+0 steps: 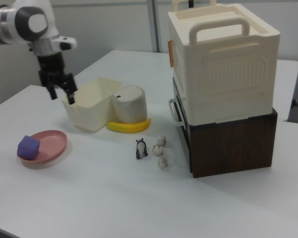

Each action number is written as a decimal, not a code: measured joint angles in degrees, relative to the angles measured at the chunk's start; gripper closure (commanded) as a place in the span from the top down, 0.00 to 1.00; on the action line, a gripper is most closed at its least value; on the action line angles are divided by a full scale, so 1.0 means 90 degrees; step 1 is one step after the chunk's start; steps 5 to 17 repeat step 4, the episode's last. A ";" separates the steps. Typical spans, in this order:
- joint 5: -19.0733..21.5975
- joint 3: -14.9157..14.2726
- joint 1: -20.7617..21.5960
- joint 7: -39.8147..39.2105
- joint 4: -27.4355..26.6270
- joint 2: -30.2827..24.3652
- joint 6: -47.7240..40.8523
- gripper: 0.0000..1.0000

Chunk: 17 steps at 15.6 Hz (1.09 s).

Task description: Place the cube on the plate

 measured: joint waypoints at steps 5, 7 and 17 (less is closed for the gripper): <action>0.0000 -0.0578 -0.0208 -0.0671 0.0007 -0.0156 -0.0028 1.00; 0.0000 -0.0578 -0.0208 -0.0671 0.0007 -0.0156 -0.0028 1.00; 0.0000 -0.0578 -0.0208 -0.0671 0.0007 -0.0156 -0.0028 1.00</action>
